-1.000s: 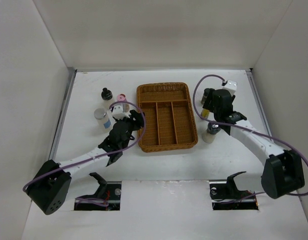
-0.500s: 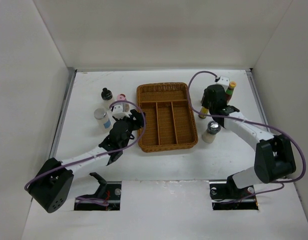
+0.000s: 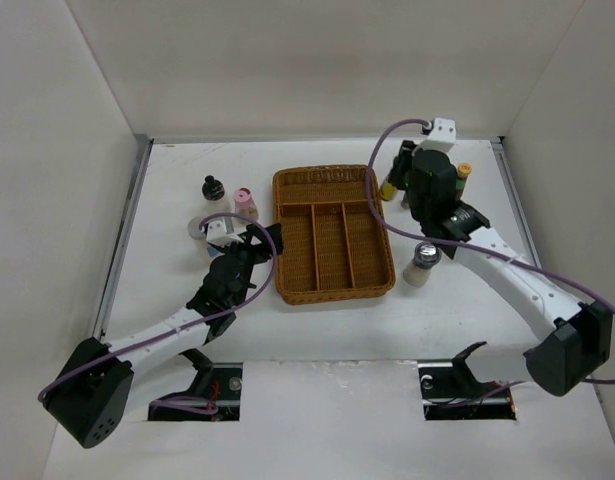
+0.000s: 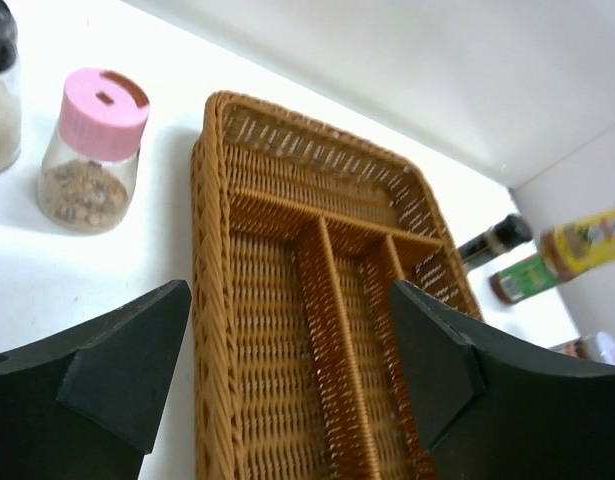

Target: Organize the condiment bottles

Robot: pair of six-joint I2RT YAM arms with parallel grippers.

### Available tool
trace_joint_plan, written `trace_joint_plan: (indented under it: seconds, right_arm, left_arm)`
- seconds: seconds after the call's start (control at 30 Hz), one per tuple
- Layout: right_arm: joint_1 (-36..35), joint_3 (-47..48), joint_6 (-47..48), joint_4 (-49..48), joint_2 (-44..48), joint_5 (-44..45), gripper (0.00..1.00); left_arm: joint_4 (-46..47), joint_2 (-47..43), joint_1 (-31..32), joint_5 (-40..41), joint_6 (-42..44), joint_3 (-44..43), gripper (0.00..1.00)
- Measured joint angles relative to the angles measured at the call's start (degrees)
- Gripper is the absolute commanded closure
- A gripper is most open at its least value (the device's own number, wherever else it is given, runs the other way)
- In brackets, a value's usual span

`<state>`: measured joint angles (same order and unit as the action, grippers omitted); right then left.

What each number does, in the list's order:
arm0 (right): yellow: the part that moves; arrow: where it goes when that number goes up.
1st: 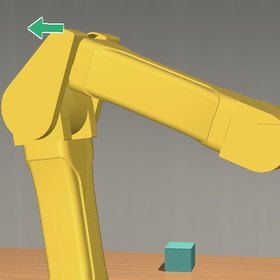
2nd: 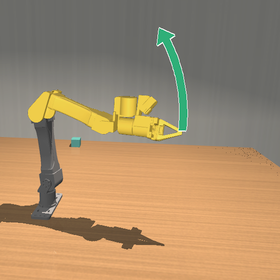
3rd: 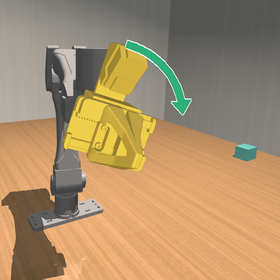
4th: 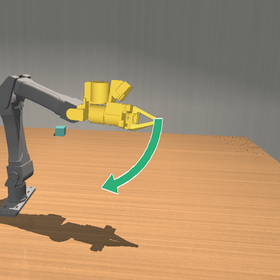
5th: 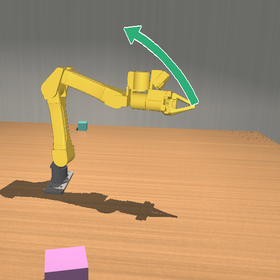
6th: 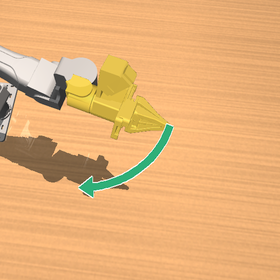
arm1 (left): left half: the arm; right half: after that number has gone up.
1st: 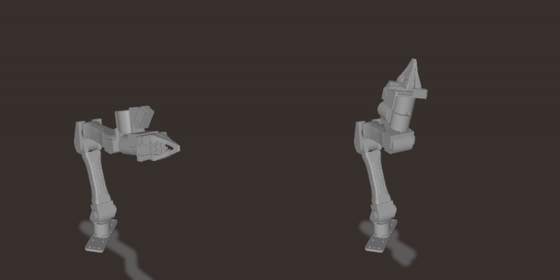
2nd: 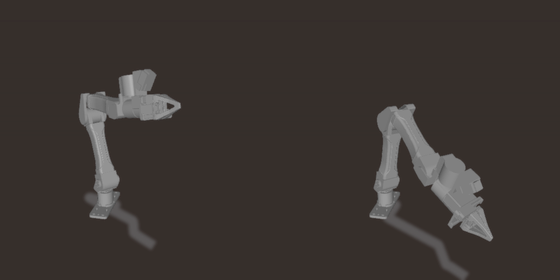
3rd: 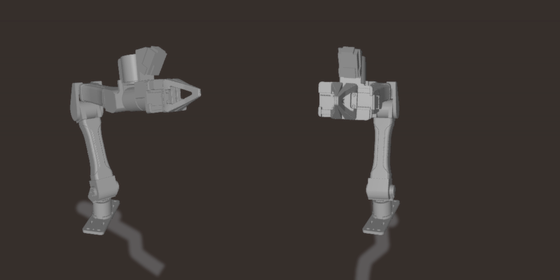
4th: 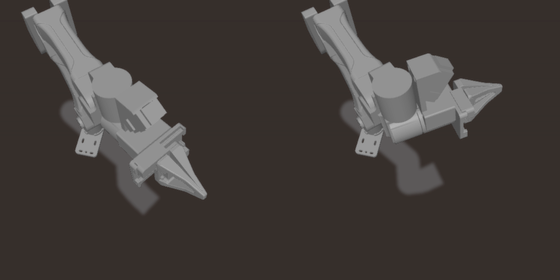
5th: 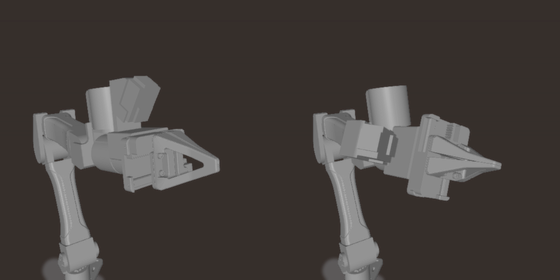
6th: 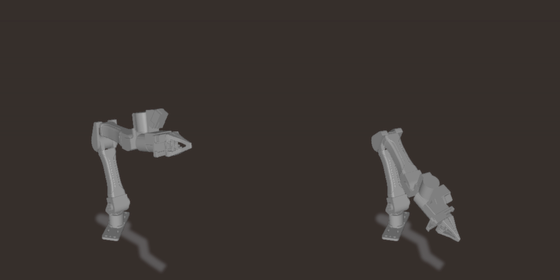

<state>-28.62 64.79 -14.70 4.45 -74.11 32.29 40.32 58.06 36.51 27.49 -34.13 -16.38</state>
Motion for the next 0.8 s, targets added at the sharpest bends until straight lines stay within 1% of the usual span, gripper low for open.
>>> trace_joint_plan:
  seconds: [0.07, 0.17, 0.27, 0.47, 0.6, 0.7, 0.8]
  right_arm:
    - [-2.5, 4.9, 0.3, -1.7, -1.9, -0.6, 0.78]
    - [-5.3, 12.2, 0.4, -5.0, -8.4, -2.3, 0.78]
    - [-7.4, 19.2, 0.4, -6.5, -17.7, -3.9, 0.78]
    - [-10.7, 33.5, 1.1, -5.8, -37.9, -7.1, 0.78]
    - [-12.5, 38.7, 1.9, -4.1, -46.1, -8.2, 0.78]
    - [-13.6, 39.9, 2.6, -3.1, -48.9, -8.4, 0.77]
    - [-14.0, 40.0, 2.9, -2.9, -49.8, -8.4, 0.77]
  left_arm:
    - [1.2, -0.6, 0.0, 0.6, 0.0, 0.3, 0.20]
    - [2.1, -0.5, 0.0, 1.1, 0.0, 0.5, 0.20]
    - [3.0, 0.5, 0.0, 1.7, -0.2, 0.6, 0.20]
    - [3.8, 2.6, 0.0, 2.2, -0.2, 0.7, 0.20]
    - [4.2, 2.6, 0.0, 2.3, -0.2, 0.7, 0.20]
    - [4.2, 2.6, -0.1, 2.3, -0.3, 0.7, 0.20]
    - [4.2, 2.6, -0.2, 2.3, -0.4, 0.7, 0.20]
